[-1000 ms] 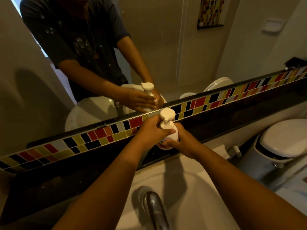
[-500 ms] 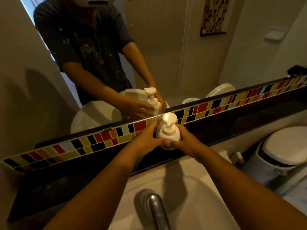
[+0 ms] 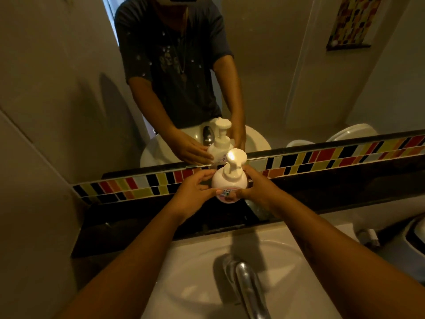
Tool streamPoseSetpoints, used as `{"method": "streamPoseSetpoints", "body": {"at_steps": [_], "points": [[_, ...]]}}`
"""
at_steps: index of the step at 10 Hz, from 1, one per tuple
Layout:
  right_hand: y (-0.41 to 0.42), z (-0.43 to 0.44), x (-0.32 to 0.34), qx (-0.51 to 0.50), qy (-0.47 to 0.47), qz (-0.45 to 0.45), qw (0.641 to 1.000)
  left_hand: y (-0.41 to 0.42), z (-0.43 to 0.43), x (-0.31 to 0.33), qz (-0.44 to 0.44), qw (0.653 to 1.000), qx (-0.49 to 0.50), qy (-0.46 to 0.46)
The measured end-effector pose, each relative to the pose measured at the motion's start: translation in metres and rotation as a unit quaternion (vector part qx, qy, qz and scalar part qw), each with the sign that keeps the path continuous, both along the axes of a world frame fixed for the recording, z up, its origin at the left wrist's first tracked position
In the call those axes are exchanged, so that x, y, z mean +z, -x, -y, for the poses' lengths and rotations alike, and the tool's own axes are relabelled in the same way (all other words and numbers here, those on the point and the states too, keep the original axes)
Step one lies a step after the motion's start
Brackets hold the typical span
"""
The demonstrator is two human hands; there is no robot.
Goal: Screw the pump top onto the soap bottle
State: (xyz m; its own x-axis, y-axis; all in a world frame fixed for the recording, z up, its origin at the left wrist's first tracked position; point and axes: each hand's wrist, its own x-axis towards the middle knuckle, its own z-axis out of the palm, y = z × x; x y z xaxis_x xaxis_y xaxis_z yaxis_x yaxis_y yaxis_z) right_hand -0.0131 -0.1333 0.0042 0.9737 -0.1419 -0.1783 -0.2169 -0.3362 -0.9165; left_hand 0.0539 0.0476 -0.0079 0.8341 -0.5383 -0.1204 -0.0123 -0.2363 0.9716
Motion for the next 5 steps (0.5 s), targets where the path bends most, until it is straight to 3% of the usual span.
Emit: {"method": "streamPoseSetpoints", "body": {"at_steps": [5], "points": [[-0.005, -0.025, -0.042, -0.108, 0.039, 0.059, 0.992, 0.0, -0.015, -0.034, 0.013, 0.993, 0.119, -0.019]]}}
